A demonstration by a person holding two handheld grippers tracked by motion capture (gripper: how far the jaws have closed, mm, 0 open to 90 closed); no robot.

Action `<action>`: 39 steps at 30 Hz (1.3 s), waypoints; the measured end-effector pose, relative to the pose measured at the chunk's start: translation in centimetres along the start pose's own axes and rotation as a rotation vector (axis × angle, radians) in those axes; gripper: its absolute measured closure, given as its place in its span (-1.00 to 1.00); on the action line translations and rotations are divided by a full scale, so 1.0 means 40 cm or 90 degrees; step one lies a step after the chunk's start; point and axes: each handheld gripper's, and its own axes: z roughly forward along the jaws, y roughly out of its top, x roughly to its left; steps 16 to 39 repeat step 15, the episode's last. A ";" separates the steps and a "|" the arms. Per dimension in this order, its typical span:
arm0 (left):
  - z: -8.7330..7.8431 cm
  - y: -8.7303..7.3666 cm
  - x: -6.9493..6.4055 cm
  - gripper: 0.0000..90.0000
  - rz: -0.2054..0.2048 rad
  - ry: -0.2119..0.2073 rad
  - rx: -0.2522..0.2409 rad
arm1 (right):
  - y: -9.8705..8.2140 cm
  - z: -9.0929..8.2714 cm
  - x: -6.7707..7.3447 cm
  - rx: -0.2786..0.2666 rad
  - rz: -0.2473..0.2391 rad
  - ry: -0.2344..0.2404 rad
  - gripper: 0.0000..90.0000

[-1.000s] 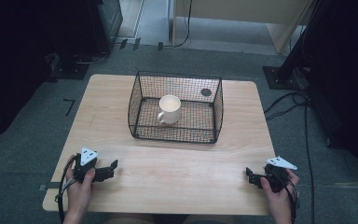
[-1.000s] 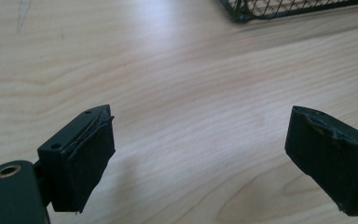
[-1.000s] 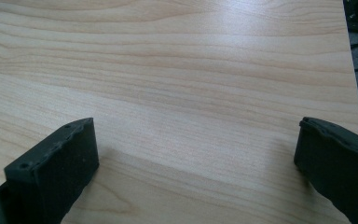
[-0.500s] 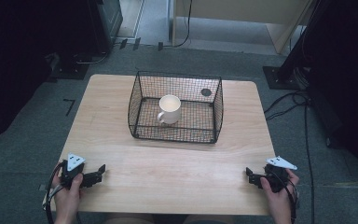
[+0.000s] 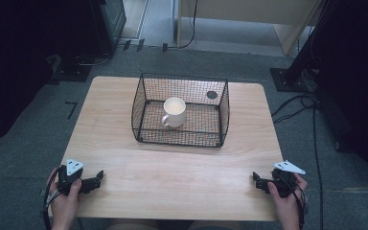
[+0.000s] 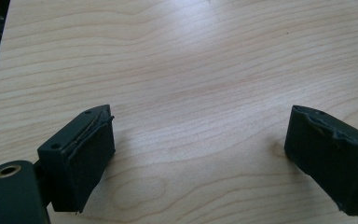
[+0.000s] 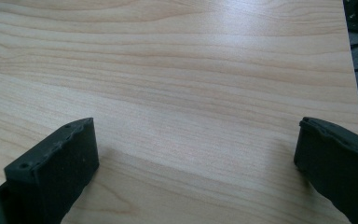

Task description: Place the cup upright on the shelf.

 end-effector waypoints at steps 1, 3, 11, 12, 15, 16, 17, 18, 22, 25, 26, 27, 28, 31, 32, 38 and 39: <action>0.001 0.000 0.003 -0.81 -0.006 -0.004 0.004 | 0.000 0.000 0.000 0.000 0.000 0.000 -1.00; 0.002 0.001 0.004 -0.81 -0.015 -0.001 0.004 | 0.000 0.000 0.000 0.000 0.000 0.000 -1.00; 0.001 0.000 -0.009 -0.81 -0.043 0.026 0.005 | 0.000 0.000 0.000 0.000 0.000 0.000 -1.00; 0.002 0.002 -0.013 -0.81 -0.053 0.036 0.005 | 0.000 0.000 0.000 0.000 0.000 0.000 -1.00; 0.008 0.008 -0.028 -0.82 -0.087 0.067 0.005 | 0.000 0.000 0.000 0.000 0.000 0.000 -1.00; 0.008 0.008 -0.028 -0.82 -0.087 0.067 0.005 | 0.000 0.000 0.000 0.000 0.000 0.000 -1.00; 0.008 0.008 -0.028 -0.82 -0.087 0.067 0.005 | 0.000 0.000 0.000 0.000 0.000 0.000 -1.00; 0.008 0.008 -0.028 -0.82 -0.087 0.067 0.005 | 0.000 0.000 0.000 0.000 0.000 0.000 -1.00; 0.008 0.008 -0.028 -0.82 -0.087 0.067 0.005 | 0.000 0.000 0.000 0.000 0.000 0.000 -1.00; 0.008 0.008 -0.028 -0.82 -0.087 0.067 0.005 | 0.000 0.000 0.000 0.000 0.000 0.000 -1.00; 0.008 0.008 -0.028 -0.82 -0.087 0.067 0.005 | 0.000 0.000 0.000 0.000 0.000 0.000 -1.00; 0.008 0.008 -0.028 -0.82 -0.087 0.067 0.005 | 0.000 0.000 0.000 0.000 0.000 0.000 -1.00; 0.008 0.008 -0.028 -0.82 -0.087 0.067 0.005 | 0.000 0.000 0.000 0.000 0.000 0.000 -1.00; 0.008 0.008 -0.028 -0.82 -0.087 0.067 0.005 | 0.000 0.000 0.000 0.000 0.000 0.000 -1.00; 0.008 0.008 -0.028 -0.82 -0.087 0.067 0.005 | 0.000 0.000 0.000 0.000 0.000 0.000 -1.00; 0.008 0.008 -0.028 -0.82 -0.087 0.067 0.005 | 0.000 0.000 0.000 0.000 0.000 0.000 -1.00; 0.008 0.008 -0.028 -0.82 -0.087 0.067 0.005 | 0.000 0.000 0.000 0.000 0.000 0.000 -1.00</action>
